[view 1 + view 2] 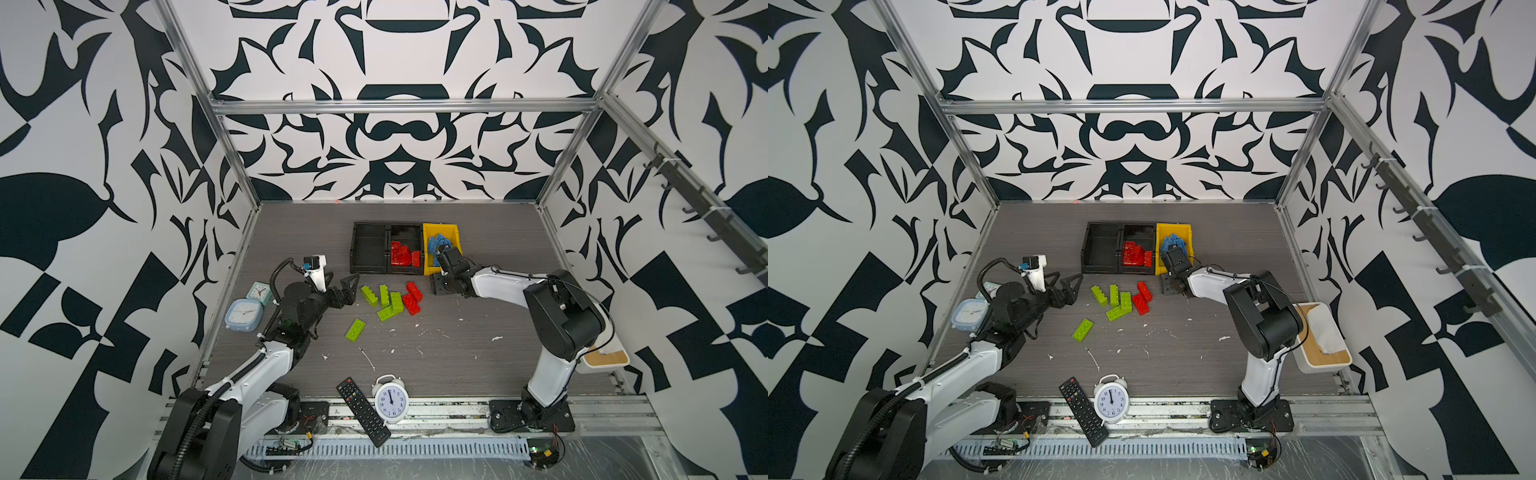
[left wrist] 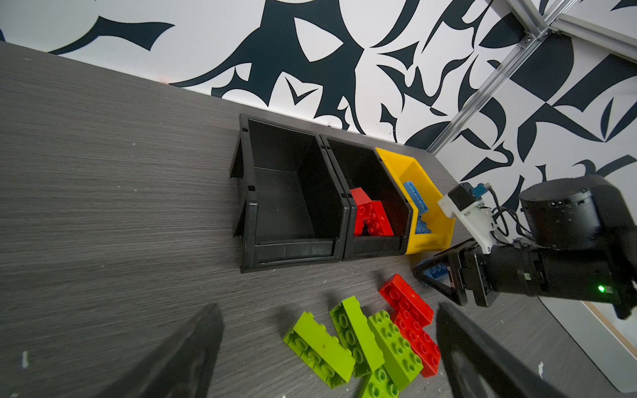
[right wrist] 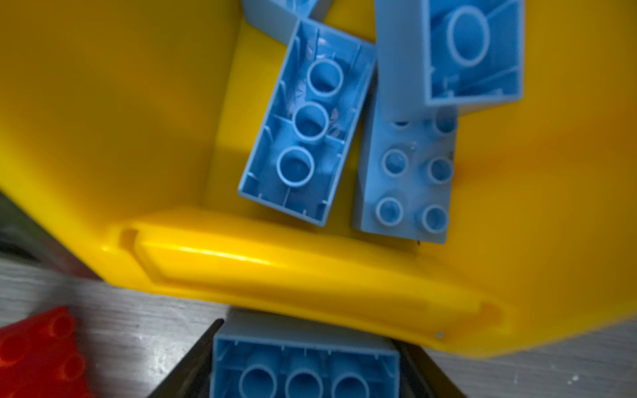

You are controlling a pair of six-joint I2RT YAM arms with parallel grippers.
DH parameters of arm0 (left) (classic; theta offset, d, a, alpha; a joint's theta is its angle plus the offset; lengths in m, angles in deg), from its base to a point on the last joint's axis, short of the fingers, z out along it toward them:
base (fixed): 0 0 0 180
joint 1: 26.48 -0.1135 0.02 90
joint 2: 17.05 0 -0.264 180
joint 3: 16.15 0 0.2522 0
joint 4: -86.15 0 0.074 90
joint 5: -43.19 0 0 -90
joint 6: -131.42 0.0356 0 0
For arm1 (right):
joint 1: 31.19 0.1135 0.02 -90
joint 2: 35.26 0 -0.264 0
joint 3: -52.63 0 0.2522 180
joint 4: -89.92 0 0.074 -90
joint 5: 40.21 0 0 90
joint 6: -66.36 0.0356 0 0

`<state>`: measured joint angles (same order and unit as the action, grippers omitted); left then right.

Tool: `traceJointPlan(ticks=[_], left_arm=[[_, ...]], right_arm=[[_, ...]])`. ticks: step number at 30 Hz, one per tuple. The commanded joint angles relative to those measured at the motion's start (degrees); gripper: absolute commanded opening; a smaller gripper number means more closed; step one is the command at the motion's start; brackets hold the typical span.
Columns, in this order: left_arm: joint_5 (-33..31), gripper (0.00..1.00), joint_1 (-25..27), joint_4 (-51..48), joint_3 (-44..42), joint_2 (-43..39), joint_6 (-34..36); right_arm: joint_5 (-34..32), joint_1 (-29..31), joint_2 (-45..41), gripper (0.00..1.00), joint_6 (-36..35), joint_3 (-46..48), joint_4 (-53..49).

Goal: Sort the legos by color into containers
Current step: 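Close the right gripper on the blue brick and lift it, then carry the blue brick with the right gripper into the yellow bin and release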

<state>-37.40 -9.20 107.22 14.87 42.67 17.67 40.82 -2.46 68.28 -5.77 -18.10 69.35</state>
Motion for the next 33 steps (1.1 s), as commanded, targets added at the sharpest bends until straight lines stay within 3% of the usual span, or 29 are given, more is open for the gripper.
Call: traceJointPlan(ticks=[1, 18, 24, 33], left_arm=[[-0.2, 0.99, 0.1, 0.3, 0.4, -0.6, 0.0], [0.4, 0.99, 0.1, 0.9, 0.5, 0.0, -0.6], [0.1, 0.99, 0.1, 0.8, 0.4, -0.2, -0.5], [-1.0, 0.99, 0.1, 0.7, -0.2, -1.3, -0.4]], right_arm=[[0.0, 0.3, -3.1, 0.60, 0.5, 2.0, -0.2], [-1.5, 3.2, -21.6, 0.51, 2.4, 11.7, -1.9], [-4.1, 2.5, -22.9, 0.51, -2.1, 4.7, -4.4], [8.8, -5.8, -13.3, 0.51, -5.4, -8.2, -3.1]])
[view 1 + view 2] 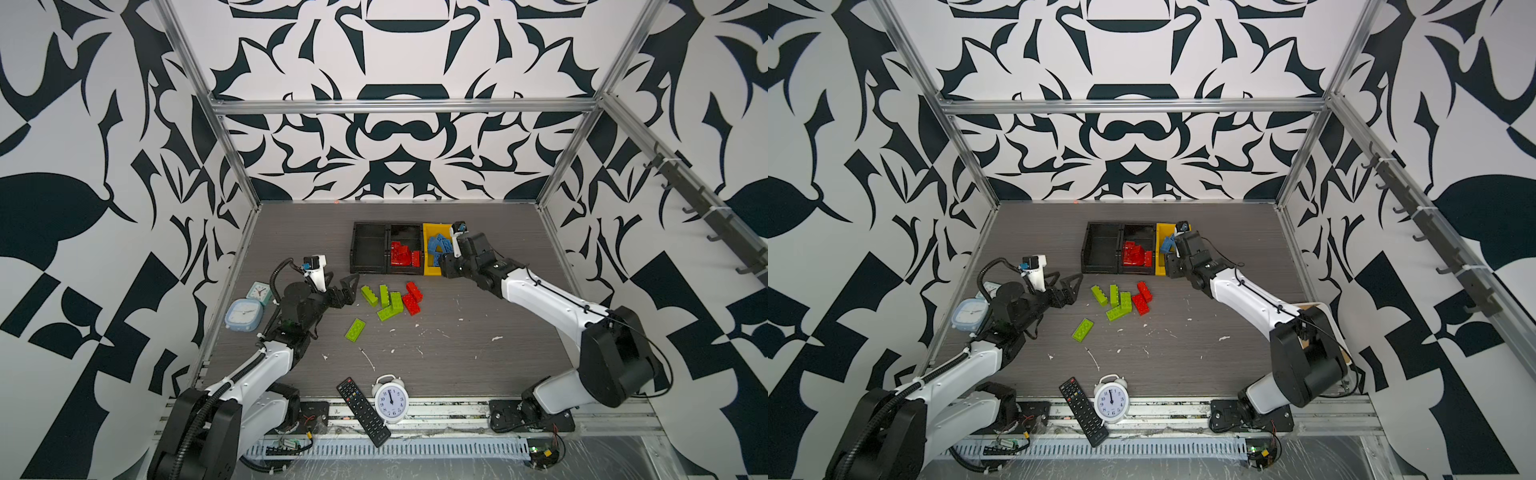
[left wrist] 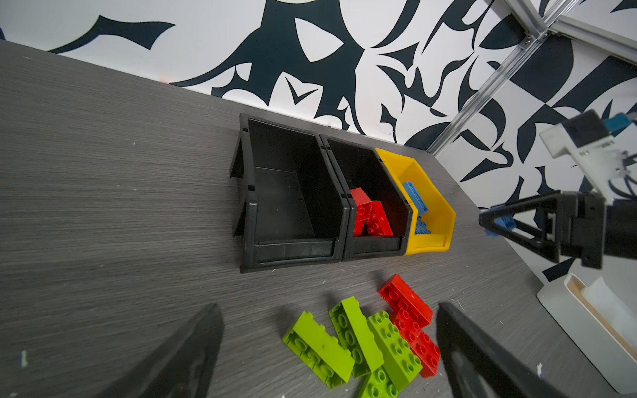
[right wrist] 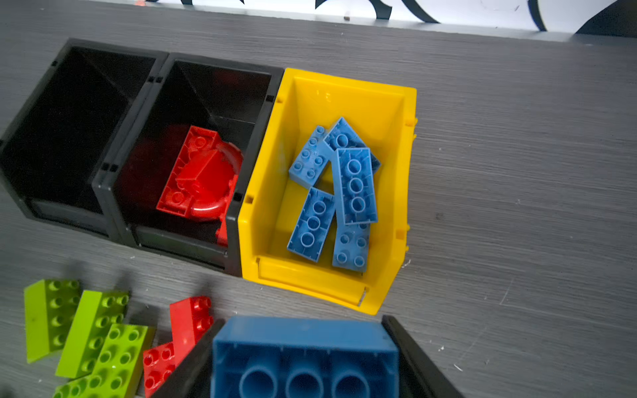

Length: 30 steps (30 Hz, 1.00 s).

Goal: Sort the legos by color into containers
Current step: 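Carry the blue brick with the right gripper into the yellow bin and release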

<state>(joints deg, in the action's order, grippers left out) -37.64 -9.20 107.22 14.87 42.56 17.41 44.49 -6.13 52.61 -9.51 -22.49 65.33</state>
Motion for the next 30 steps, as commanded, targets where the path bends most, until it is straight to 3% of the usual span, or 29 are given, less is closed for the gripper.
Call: traceJointPlan(ticks=[1, 11, 19, 24, 30], left_arm=[[-0.9, 0.99, 0.1, 0.8, -0.2, -1.3, -0.1], [-0.9, 0.99, 0.1, 0.7, -0.1, -1.0, 0.2], [-1.0, 0.99, 0.1, 0.6, -0.2, -1.3, 0.2], [-0.7, 0.99, 0.1, 0.6, -0.1, -1.1, 0.3], [-0.9, 0.99, 0.2, 0.4, -0.2, -1.3, 0.3]], right_arm=[[6.4, -3.1, 4.0, 0.51, -1.9, -5.7, 0.8], [9.2, -6.4, 16.6, 0.53, -7.6, -22.0, -5.7], [9.0, -6.4, 20.1, 0.62, -7.8, -24.7, -6.1], [8.3, -6.4, 20.8, 0.76, -7.9, -26.3, -7.2], [9.3, -6.4, 19.9, 0.79, -8.4, -26.1, -7.8]])
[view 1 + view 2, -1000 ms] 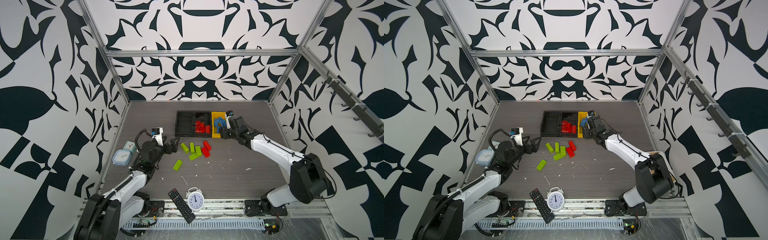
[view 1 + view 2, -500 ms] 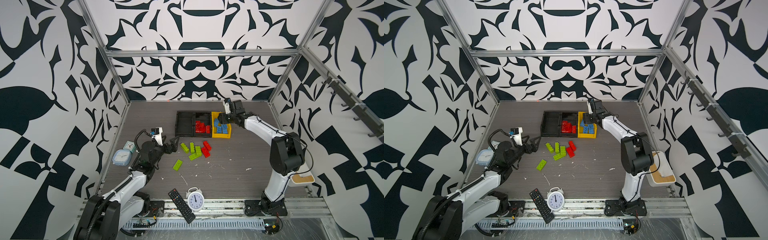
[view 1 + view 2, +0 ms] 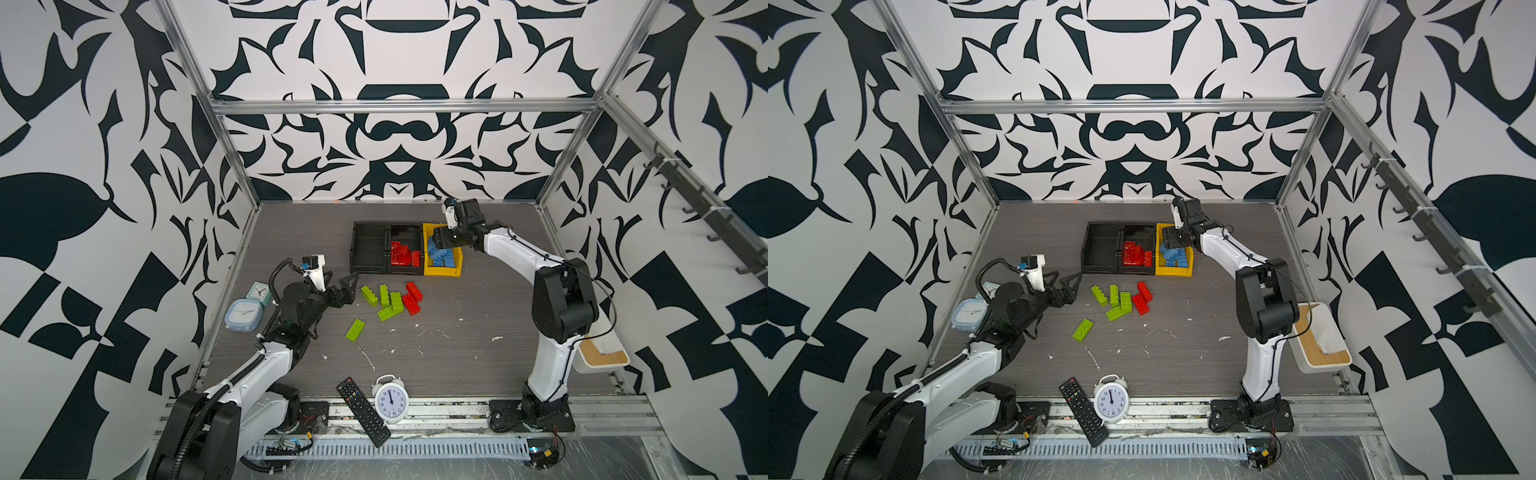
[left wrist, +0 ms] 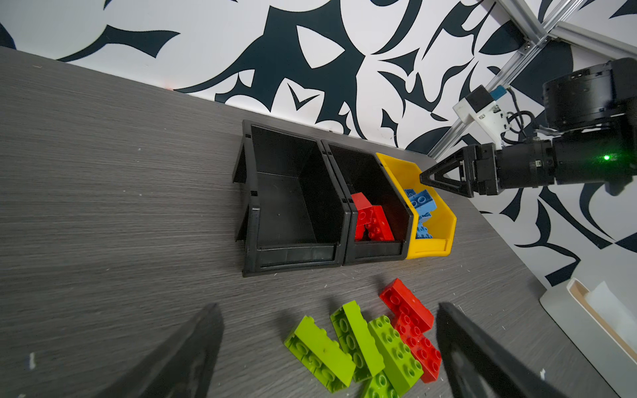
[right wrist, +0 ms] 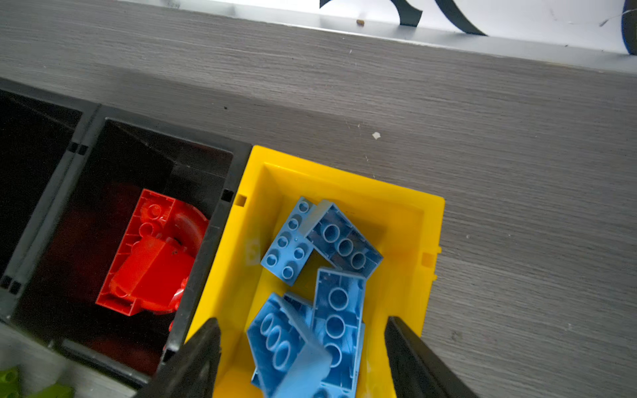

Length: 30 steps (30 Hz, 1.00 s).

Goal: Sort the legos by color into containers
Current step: 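Carry the blue brick with the right gripper into the yellow bin and release, then move the right gripper to the red bricks and lower onto one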

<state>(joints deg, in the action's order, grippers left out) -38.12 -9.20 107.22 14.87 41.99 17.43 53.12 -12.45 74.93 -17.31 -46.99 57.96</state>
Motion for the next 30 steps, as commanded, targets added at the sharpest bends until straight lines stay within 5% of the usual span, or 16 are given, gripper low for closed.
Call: traceJointPlan(ticks=[1, 10, 19, 30], left_arm=[[-0.4, 0.99, 0.1, 0.5, -0.2, -0.9, 0.3], [-0.4, 0.99, 0.1, 0.3, -0.2, -1.0, 0.3], [0.1, 0.99, 0.1, 0.8, 0.0, -0.4, -0.1], [-0.7, 0.99, 0.2, 1.1, 0.0, 2.3, -1.1]], right_arm=[[0.9, -0.1, -2.5, 0.79, -0.6, -1.5, -0.4], [2.3, 1.3, -11.3, 0.74, 1.0, 7.1, 0.8], [-0.3, 10.2, -25.8, 0.70, 1.7, 21.3, 2.4], [-4.2, 17.5, -22.4, 0.69, 2.8, 24.6, 4.4]])
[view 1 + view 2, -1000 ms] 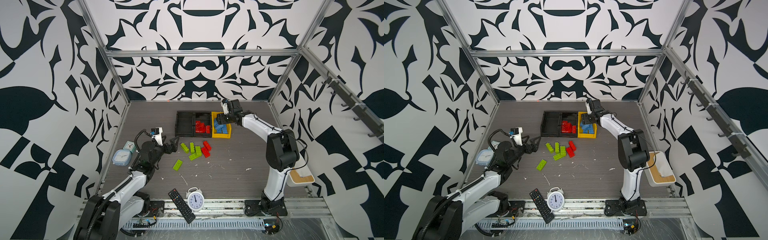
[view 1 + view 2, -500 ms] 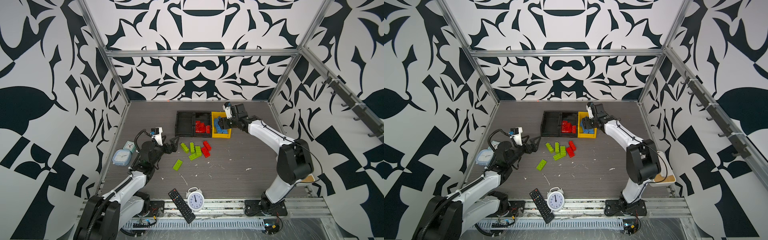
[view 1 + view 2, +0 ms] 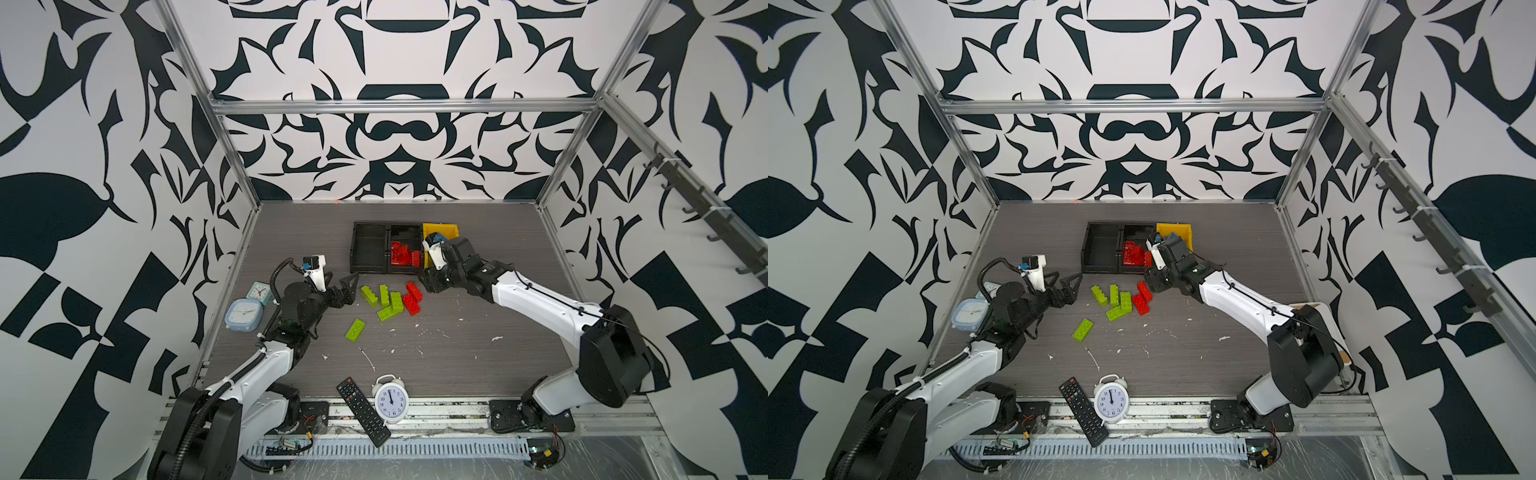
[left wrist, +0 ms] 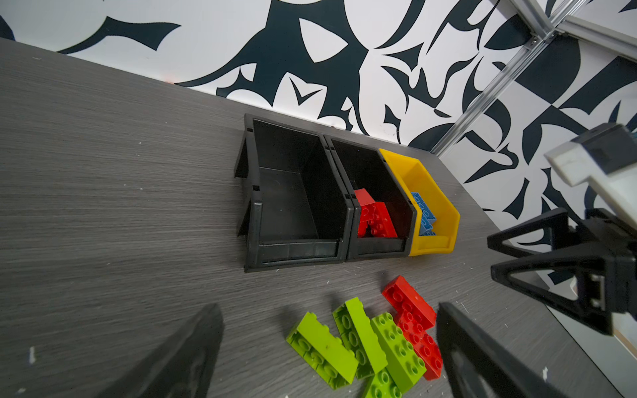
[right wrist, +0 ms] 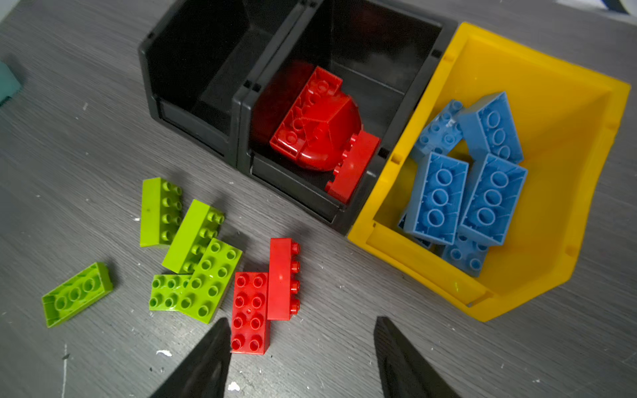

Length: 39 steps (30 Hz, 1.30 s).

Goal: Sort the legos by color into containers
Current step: 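Move the right gripper to the red bricks and lower onto one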

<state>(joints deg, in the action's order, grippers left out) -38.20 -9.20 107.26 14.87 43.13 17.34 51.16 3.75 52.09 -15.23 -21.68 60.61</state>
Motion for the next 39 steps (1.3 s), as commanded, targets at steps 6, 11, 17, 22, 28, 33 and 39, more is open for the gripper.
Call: traceJointPlan(ticks=[6, 11, 17, 22, 28, 33, 39], left_arm=[[3.8, 0.99, 0.2, 2.7, 1.4, 4.5, -4.6], [2.5, 0.99, 0.2, 1.6, 1.2, 3.8, -3.5], [2.4, 0.99, 0.2, -1.5, -0.2, -0.6, 0.3], [1.9, 0.99, 0.2, -3.9, -0.2, -3.6, 1.2], [2.2, 0.99, 0.2, -4.2, -0.1, -3.7, 1.4], [2.0, 0.99, 0.2, -4.1, -0.1, -3.4, 1.4], [2.3, 0.99, 0.2, -4.2, 0.0, -3.1, 1.3]], right_arm=[[-1.8, 2.7, 3.5, 0.69, 0.9, -1.2, 1.8], [-2.5, 2.6, 4.4, 0.69, 1.6, -0.4, 3.6], [-1.5, 2.6, 7.3, 0.69, 2.4, -2.0, 3.4], [-0.6, 2.7, 10.6, 0.67, 3.5, -3.4, 4.1], [0.2, 3.3, 14.6, 0.60, 3.9, -5.7, 4.0], [0.0, 3.5, 14.9, 0.57, 4.8, -5.3, 4.7], [-0.8, 3.5, 16.0, 0.53, 5.2, -5.3, 5.0]])
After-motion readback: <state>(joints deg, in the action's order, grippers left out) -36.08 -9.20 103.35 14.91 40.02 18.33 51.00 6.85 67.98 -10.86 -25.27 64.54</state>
